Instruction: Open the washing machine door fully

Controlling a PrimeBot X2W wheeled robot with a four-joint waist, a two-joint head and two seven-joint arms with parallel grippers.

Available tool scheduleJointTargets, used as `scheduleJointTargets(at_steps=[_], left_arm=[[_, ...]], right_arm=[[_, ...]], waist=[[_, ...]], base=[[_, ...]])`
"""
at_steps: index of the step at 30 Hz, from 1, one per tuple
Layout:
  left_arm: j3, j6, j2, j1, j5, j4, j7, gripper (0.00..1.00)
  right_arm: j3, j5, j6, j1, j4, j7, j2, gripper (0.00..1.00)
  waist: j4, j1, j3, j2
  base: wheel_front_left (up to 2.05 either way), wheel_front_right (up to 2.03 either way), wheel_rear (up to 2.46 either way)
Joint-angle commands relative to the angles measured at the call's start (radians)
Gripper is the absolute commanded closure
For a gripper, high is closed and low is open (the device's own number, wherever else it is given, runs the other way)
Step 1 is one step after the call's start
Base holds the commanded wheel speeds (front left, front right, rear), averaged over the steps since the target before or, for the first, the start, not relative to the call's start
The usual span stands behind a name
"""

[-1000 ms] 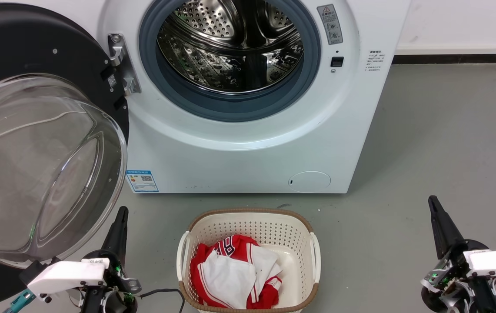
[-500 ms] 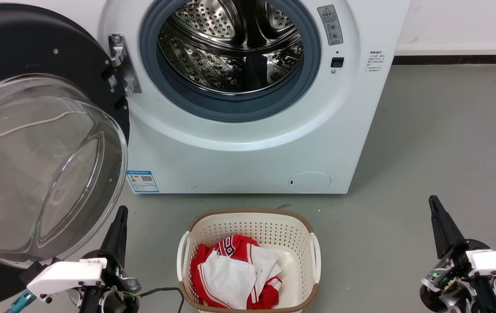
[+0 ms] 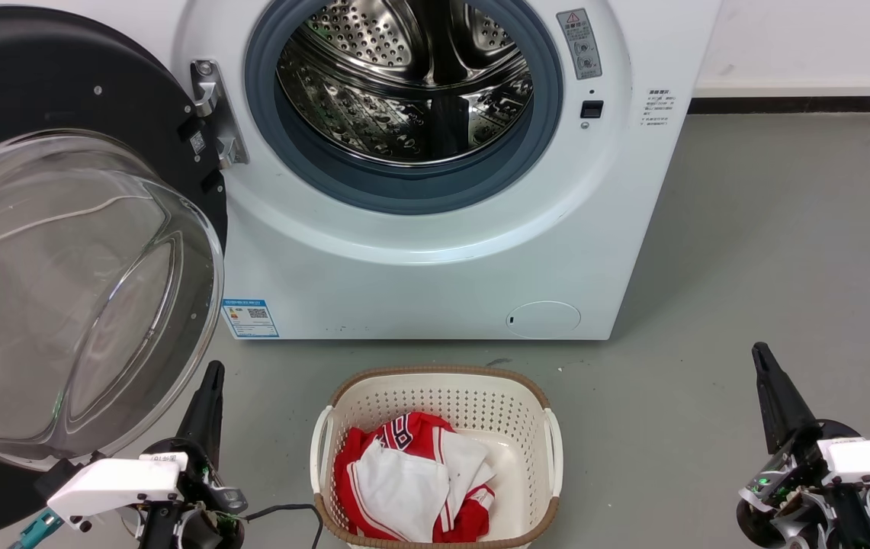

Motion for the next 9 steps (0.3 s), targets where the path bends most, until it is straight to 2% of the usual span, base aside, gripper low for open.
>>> scheduleJointTargets(at_steps=[1, 9], left_arm=[[0.003, -0.002, -0.001, -0.007, -0.001, 0.0, 0.003, 1.0], [0.003, -0.002, -0.001, -0.007, -0.001, 0.0, 0.002, 1.0]], right_arm=[[-0.001, -0.002, 0.0, -0.01, 0.001, 0.0, 0.003, 1.0], [-0.002, -0.004, 0.0, -0.01, 0.001, 0.002, 0.004, 1.0]], waist=[[0.0, 0.0, 0.0, 0.0], [0.0, 0.0, 0.0, 0.0]], base=[[0.0, 0.0, 0.0], [0.0, 0.0, 0.0]])
